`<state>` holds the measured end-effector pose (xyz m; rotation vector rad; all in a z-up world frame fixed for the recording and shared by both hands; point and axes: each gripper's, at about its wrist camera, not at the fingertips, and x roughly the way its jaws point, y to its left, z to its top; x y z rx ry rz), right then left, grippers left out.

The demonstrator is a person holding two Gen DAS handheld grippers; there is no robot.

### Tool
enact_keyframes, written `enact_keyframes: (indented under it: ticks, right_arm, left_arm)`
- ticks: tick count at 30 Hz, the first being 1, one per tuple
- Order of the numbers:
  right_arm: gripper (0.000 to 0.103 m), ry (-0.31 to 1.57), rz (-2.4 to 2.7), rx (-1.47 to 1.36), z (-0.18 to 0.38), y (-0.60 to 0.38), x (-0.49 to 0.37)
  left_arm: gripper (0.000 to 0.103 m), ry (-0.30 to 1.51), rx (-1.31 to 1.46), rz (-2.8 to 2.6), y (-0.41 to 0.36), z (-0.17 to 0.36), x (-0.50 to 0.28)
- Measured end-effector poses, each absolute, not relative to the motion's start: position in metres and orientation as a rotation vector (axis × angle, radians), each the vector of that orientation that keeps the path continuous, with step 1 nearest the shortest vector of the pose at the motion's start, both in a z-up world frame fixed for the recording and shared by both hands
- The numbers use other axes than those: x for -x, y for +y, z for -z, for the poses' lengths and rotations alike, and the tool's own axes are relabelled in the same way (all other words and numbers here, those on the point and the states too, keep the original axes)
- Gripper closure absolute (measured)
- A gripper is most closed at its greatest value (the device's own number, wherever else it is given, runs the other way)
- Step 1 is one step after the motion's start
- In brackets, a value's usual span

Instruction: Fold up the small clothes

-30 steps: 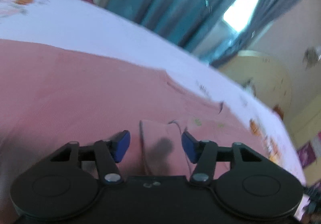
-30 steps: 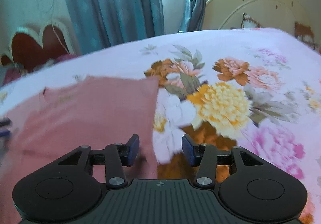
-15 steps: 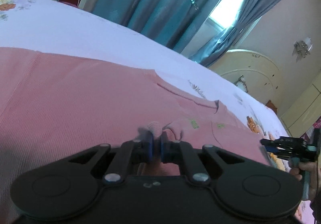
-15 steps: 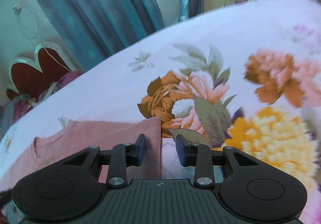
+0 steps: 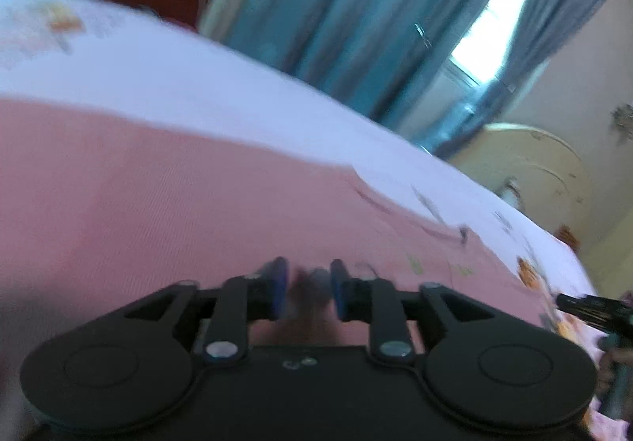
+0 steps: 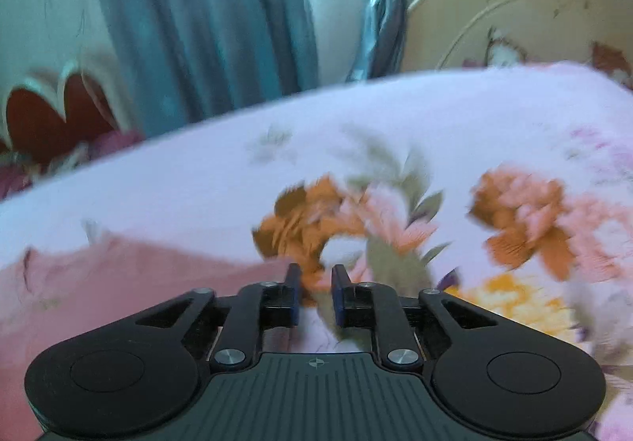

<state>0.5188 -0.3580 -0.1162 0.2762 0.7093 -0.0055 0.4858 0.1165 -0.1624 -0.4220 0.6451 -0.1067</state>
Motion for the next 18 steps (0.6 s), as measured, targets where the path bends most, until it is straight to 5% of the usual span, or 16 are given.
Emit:
enact_keyframes:
  ticks: [3,8,12,15,18]
  right_arm:
    - [0.087,0.730,-0.147,-0.232,0.109,-0.328,-0.514]
    - [0.087,0.796,-0.327,-0.095,0.128,-0.254,-0.520]
    - [0.087,0.787,-0.306,-0.068,0.130,-0.259,-0.523]
    - [0.087,0.808,-0.048,-0.038,0.136,-0.306,-0.537]
    - [0.087,0.848,-0.075,-0.068,0.132,-0.332,-0.547]
  left_arm:
    - [0.045,0.620,0.330,0.163,0.086,0.148,-0.488]
    - [0.043,0.648,0.121,0.354,-0.004,0.151,-0.509]
    - [0.041,0.662,0.129,0.257,0.006,0.162,-0.525]
    - [0.058,0.697,0.176,0.242,0.037,0.169,-0.534]
    - [0.059,0.714,0.130,0.254,0.037,0.164,-0.535]
